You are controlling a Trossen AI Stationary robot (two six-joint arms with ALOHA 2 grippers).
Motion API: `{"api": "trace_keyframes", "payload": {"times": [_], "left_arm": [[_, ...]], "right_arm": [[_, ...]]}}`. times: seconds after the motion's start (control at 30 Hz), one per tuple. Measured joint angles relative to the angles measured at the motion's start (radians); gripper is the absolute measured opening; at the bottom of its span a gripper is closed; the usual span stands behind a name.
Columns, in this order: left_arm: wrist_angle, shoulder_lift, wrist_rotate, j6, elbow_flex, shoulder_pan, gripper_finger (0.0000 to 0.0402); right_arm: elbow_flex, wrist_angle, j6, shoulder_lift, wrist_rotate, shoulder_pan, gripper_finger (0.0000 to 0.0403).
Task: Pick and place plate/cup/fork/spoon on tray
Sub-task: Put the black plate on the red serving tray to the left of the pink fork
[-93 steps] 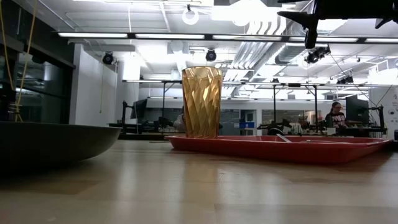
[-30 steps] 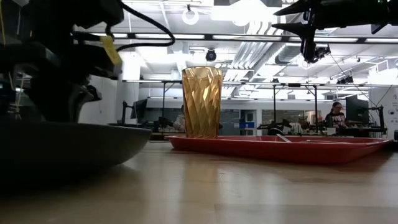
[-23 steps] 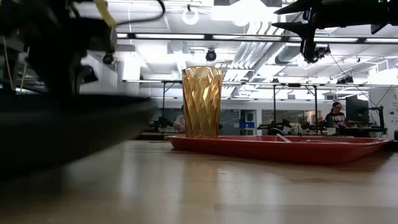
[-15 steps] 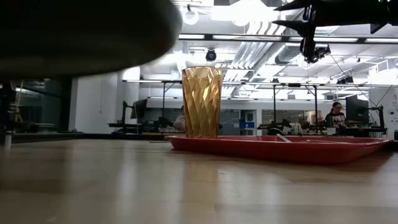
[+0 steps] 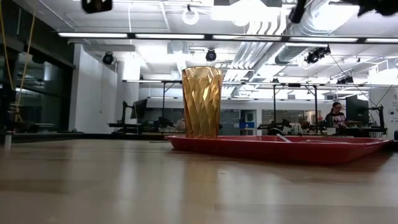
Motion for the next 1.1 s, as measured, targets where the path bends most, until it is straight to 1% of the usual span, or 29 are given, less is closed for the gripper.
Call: {"api": "trace_keyframes", "payload": {"times": [0.07, 0.13, 0.2, 0.27, 0.33, 0.47, 0.57, 0.63, 0.77, 0.83, 0.9, 1.0, 1.1], "left_arm": [[-0.040, 0.038, -0.008, 0.029, 0.072, 0.031, 0.0001], [-0.101, 0.075, -0.008, 0.087, 0.135, 0.066, 0.0001], [-0.154, 0.115, -0.020, 0.142, 0.190, 0.106, 0.0001], [-0.193, 0.146, -0.054, 0.193, 0.234, 0.151, 0.0001], [-0.191, 0.171, -0.083, 0.230, 0.262, 0.198, 0.0000], [-0.170, 0.217, -0.104, 0.272, 0.291, 0.277, 0.0000], [-0.168, 0.250, -0.103, 0.291, 0.305, 0.317, 0.0000], [-0.134, 0.266, -0.102, 0.288, 0.306, 0.332, 0.0000], [-0.050, 0.291, -0.063, 0.306, 0.306, 0.346, 0.0000], [-0.007, 0.302, -0.054, 0.306, 0.307, 0.350, 0.0000], [0.002, 0.308, -0.050, 0.306, 0.306, 0.358, 0.0000], [0.012, 0.316, -0.053, 0.306, 0.306, 0.363, 0.0000], [0.009, 0.318, -0.059, 0.296, 0.306, 0.376, 0.0000]], "right_arm": [[0.079, -0.123, -0.053, 0.032, -0.004, 0.024, 0.0100], [0.177, -0.286, -0.117, 0.064, -0.024, 0.040, 0.0106], [0.281, -0.500, -0.186, 0.088, -0.037, 0.047, 0.0118], [0.393, -0.725, -0.238, 0.118, -0.031, 0.048, 0.0135], [0.485, -0.940, -0.270, 0.150, -0.012, 0.048, 0.0155], [0.610, -1.165, -0.299, 0.204, -0.019, 0.048, 0.0197], [0.639, -1.247, -0.299, 0.227, -0.049, 0.048, 0.0223], [0.640, -1.271, -0.286, 0.229, -0.064, 0.048, 0.0236], [0.626, -1.312, -0.275, 0.237, -0.058, 0.048, 0.0245], [0.613, -1.304, -0.257, 0.241, -0.035, 0.048, 0.0245], [0.602, -1.299, -0.255, 0.244, -0.015, 0.048, 0.0245], [0.588, -1.271, -0.254, 0.252, -0.005, 0.048, 0.0245], [0.580, -1.208, -0.251, 0.262, -0.013, 0.050, 0.0245]]}}
